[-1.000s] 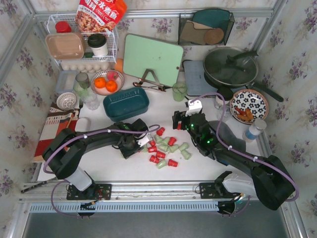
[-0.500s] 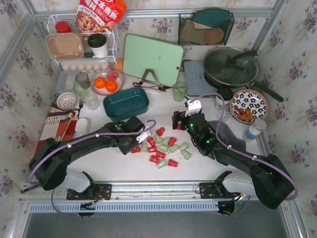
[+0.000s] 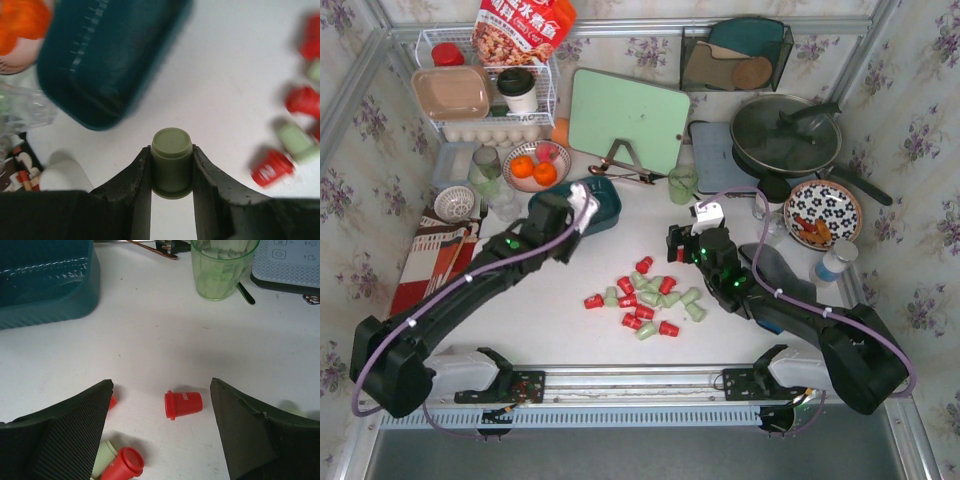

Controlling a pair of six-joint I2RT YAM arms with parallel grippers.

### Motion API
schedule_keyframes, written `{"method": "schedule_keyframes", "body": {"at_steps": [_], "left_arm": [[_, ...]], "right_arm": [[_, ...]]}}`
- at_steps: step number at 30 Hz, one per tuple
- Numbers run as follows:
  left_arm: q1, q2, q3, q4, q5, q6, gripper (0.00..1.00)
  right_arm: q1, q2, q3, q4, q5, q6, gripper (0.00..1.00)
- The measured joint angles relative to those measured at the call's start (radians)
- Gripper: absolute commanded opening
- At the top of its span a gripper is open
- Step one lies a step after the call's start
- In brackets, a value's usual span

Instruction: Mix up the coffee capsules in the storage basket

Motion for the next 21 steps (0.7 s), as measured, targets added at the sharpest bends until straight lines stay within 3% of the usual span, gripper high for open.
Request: {"method": "schedule_keyframes", "body": {"at_steps": [10,16,21], "left_arm": [[0.341,0.332,0.185,0.223,-0.002,-0.102,0.47],[0.379,0.481,0.239,0.294,0.047,-0.183,0.83],[0.380,0.491,0.233,0.370,0.056,-0.252,0.89]], "right_arm": [[0.000,0.013,0.004,0.000,0.001,-0.001,0.87],[0.000,0.024,0.008,0.000,0.005,-0.004,0.87],[0.000,0.038,0.021,-0.004,0.004,-0.004,0.87]]}}
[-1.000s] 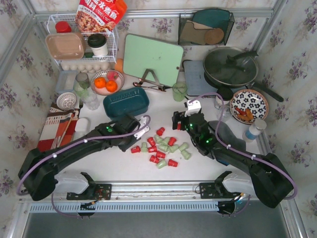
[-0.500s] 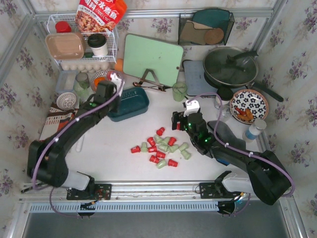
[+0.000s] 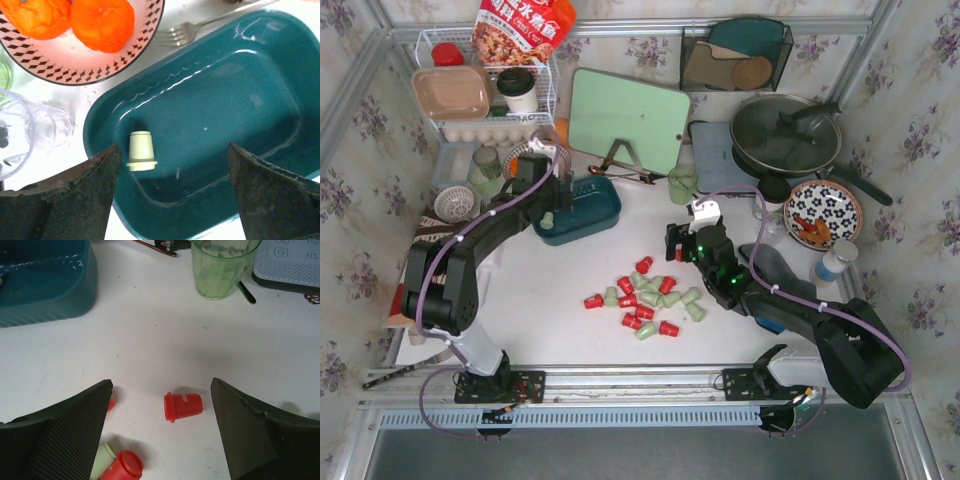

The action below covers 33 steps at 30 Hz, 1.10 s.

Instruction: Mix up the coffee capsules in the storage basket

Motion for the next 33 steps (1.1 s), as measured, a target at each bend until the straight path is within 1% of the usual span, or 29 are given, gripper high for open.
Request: {"method": "schedule_keyframes", "body": {"at_steps": [2,3,7,11,14,17,21,23,26,30,33], "left_arm": [[0.001,-0.018,-0.008,0.020,0.001,-0.024,0.92],[0.001,-0.035,-0.015,0.030,0.000,-0.037,0.98],[-0.003,-0.120,-0.051,0.050,-0.011,-0.080,0.99],[-0.015,-0.223,-0.066,0.016,-0.029,-0.118,0.99],[-0.023,-0.283,-0.034,-0.091,-0.042,-0.145,0.99],[-0.025,-0.336,0.022,-0.246,-0.069,-0.175,0.99],[-0.024,-0.431,0.047,-0.409,-0.132,-0.204,0.99],[-0.023,-0.494,0.024,-0.468,-0.139,-0.212,0.99],[-0.021,-0.618,-0.058,-0.542,-0.115,-0.224,0.99],[-0.021,-0.791,-0.180,-0.604,-0.069,-0.227,0.99],[-0.020,-0.873,-0.237,-0.616,-0.040,-0.225,0.99]], "right_arm": [[0.000,0.000,0.003,-0.001,0.000,0.000,0.89],[0.000,0.000,0.005,-0.001,0.000,0.000,0.90],[0.000,0.000,0.010,-0.006,0.000,0.000,0.92],[0.001,0.002,0.013,-0.008,0.003,0.000,0.92],[0.001,0.013,0.016,-0.008,0.020,0.001,0.93],[0.001,0.020,0.021,-0.015,0.045,0.008,0.99],[0.001,0.025,0.021,-0.023,0.067,0.008,1.00],[0.001,0.029,0.023,-0.029,0.076,0.008,1.00],[0.001,0.037,0.031,-0.035,0.078,0.008,0.99],[0.001,0.051,0.041,-0.039,0.064,0.004,0.98],[0.001,0.078,0.051,-0.040,0.061,-0.003,0.96]]}}
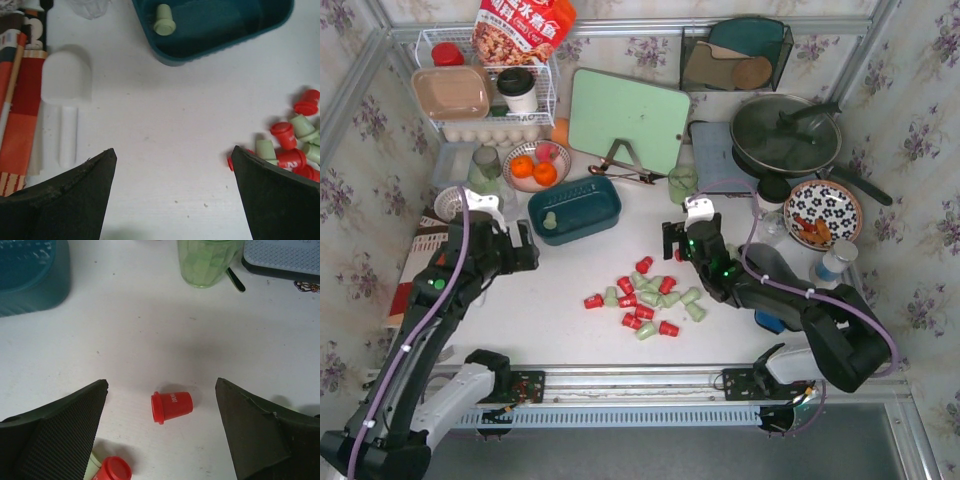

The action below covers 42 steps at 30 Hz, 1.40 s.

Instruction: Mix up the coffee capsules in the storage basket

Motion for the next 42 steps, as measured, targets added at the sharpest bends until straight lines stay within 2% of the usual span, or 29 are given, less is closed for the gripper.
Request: {"method": "schedule_keyframes", "body": {"at_steps": [9,16,24,31,36,42], "left_arm": [[0.002,-0.063,0.014,-0.029,0.084,0.005,0.99],[0.008,-0.137,-0.005,-0.039,0.135,0.010,0.99],[0.008,-0.174,-0.010,-0.043,0.159,0.009,0.99],[0.007,-0.179,-0.011,-0.043,0.180,0.002,0.99],[0.006,-0.182,-0.011,-0.043,0.185,0.002,0.99],[0.006,-0.185,-0.011,-0.043,0.187,0.002,0.99]], "right_arm": [[0.000,0.049,0.066,-0.102,-0.002,0.003,0.91],[-0.002,0.127,0.113,-0.189,0.003,0.087,0.98],[-0.035,0.261,0.185,-0.245,-0.035,0.121,0.95],[-0.079,0.295,0.189,-0.269,-0.105,0.121,0.83],[-0.082,0.301,0.187,-0.272,-0.137,0.121,0.67],[-0.083,0.306,0.187,-0.272,-0.158,0.118,0.58]]}}
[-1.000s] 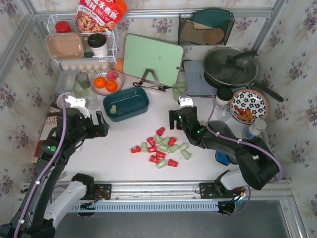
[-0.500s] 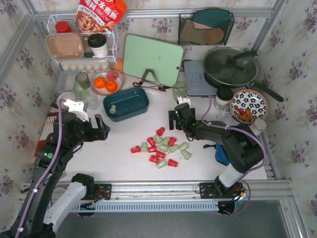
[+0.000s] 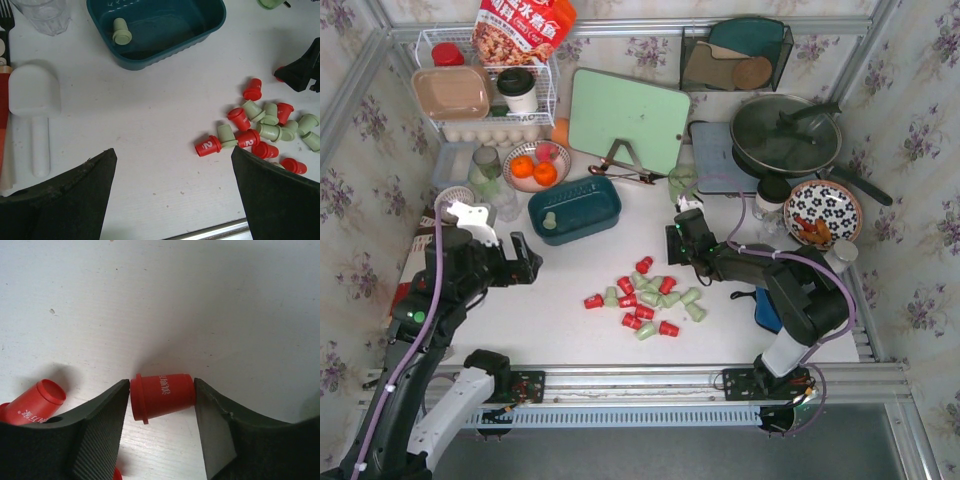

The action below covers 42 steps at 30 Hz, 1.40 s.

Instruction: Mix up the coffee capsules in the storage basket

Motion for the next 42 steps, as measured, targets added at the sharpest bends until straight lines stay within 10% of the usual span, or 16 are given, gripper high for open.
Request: {"method": "schedule_keyframes", "body": {"at_steps": [11,30,42], "left_arm": [[0.001,-0.023,0.000,0.000,0.000,0.000,0.99],[0.004,-0.112,-0.019,0.001,-0.030,-0.003,0.99],[0.004,-0.059,-0.039,0.002,-0.079,0.000,0.99]], "right_arm": [[0.000,-0.023,0.016,-0.024,0.000,-0.002,0.20],[0.067,-0.076,0.156,-0.052,-0.030,0.082,0.17],[0.142,0.179,0.437,0.188,-0.097,0.023,0.22]]}}
